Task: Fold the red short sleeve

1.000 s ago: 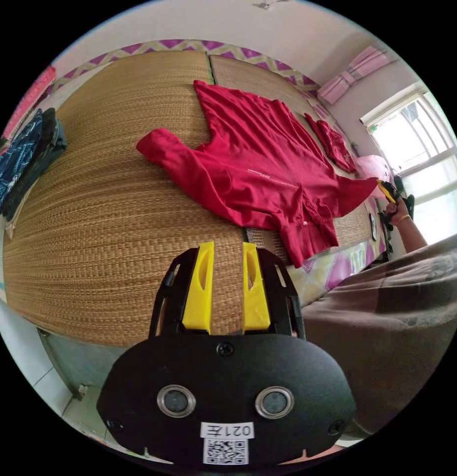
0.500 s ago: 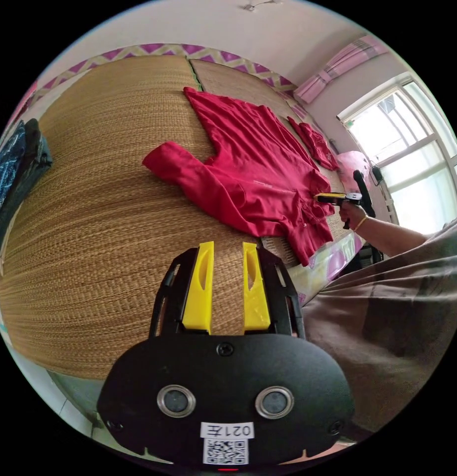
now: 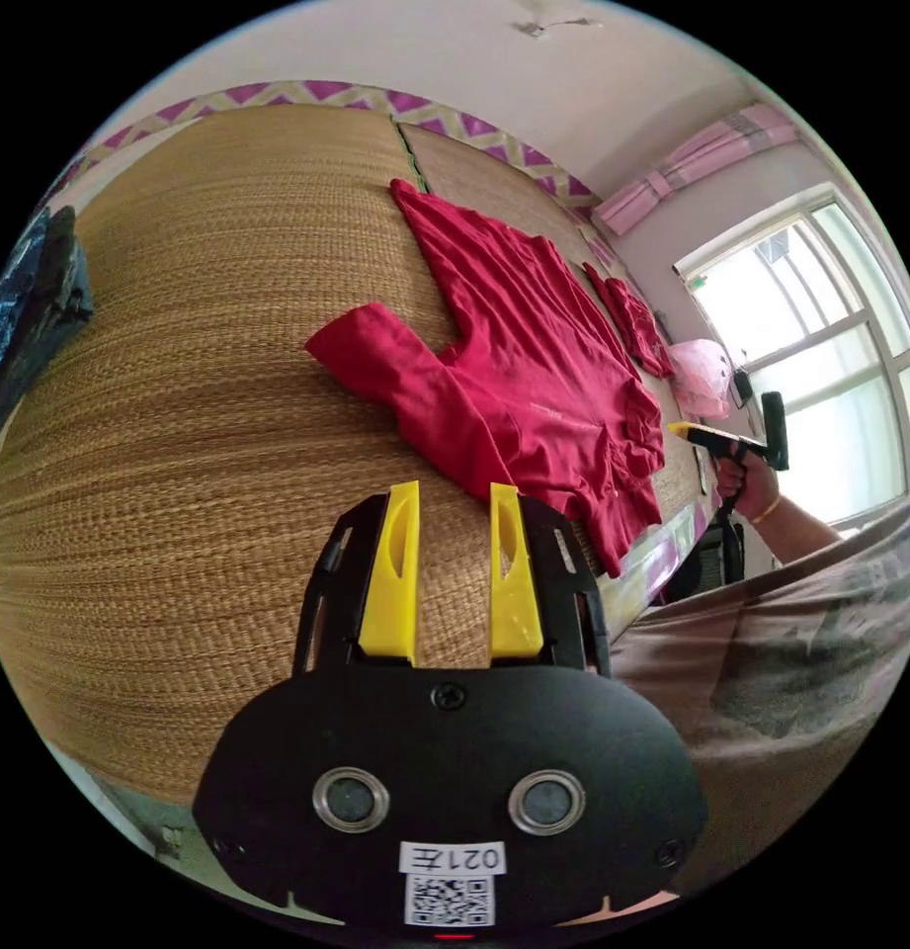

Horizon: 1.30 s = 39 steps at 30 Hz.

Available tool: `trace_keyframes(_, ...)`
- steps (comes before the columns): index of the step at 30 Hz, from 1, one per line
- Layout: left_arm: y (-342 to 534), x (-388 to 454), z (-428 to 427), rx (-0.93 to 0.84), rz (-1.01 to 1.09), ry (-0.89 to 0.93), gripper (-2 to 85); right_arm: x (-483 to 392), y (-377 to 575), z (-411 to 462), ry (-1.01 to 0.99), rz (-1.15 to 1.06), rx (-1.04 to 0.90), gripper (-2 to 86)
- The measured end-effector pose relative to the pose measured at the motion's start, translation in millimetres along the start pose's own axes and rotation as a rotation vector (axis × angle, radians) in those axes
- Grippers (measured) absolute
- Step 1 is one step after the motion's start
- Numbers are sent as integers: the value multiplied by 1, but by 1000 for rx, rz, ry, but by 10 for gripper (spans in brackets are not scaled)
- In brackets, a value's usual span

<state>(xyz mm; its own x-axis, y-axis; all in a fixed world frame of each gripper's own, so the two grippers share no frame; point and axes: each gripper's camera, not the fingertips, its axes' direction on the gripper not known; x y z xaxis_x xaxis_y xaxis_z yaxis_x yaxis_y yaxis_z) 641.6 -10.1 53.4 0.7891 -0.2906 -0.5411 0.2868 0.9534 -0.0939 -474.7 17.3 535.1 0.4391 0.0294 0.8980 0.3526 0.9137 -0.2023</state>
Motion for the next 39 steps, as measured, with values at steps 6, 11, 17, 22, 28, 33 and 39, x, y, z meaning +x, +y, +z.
trace_keyframes(6,-25,11,37,82,-108,-27,141,-76,-76,17,-79,-231,-27,78)
trace_keyframes(11,-28,52,60,116,-150,-97,171,-106,-127,48,-127,-326,-87,79)
trace_keyframes(17,7,47,49,103,-173,-75,163,-135,-221,121,-406,-310,-194,72)
trace_keyframes(22,43,47,45,50,-167,-52,159,-137,-280,178,-472,-197,-264,60)
trace_keyframes(28,72,48,49,60,-202,-5,157,-154,-303,193,-570,-254,-335,49)
trace_keyframes(33,65,35,40,84,-174,-8,155,-153,-270,124,-568,-309,-170,50)
trace_keyframes(39,33,35,28,92,-81,-6,152,-93,-211,50,-533,-108,45,41)
